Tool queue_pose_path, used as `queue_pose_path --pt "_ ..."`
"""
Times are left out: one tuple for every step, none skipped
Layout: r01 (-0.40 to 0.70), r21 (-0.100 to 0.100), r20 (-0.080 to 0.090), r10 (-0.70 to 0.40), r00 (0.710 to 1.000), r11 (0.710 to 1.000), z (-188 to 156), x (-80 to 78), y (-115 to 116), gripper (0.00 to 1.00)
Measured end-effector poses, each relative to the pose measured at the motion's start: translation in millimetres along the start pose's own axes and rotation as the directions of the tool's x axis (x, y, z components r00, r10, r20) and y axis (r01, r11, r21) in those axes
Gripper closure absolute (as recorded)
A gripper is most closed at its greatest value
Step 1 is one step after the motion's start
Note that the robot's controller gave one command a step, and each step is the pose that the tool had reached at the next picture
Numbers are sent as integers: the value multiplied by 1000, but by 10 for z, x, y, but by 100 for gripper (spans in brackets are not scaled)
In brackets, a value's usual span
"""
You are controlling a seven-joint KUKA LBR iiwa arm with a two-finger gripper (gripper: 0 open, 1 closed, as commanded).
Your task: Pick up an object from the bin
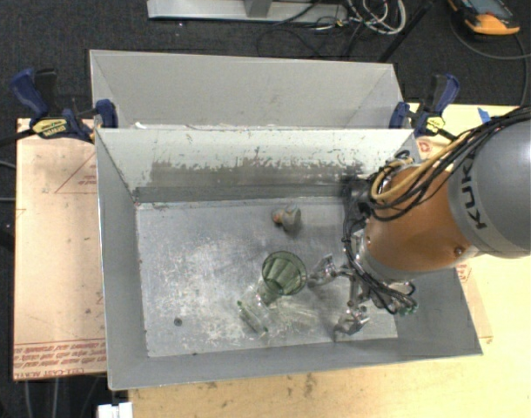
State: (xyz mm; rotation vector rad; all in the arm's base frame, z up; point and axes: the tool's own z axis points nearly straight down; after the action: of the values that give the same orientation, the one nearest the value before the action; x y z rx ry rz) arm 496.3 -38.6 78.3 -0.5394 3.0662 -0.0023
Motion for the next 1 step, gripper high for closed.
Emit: queue_pose_path --pt "1 0 0 -1 1000 1000 0 -1 1 0"
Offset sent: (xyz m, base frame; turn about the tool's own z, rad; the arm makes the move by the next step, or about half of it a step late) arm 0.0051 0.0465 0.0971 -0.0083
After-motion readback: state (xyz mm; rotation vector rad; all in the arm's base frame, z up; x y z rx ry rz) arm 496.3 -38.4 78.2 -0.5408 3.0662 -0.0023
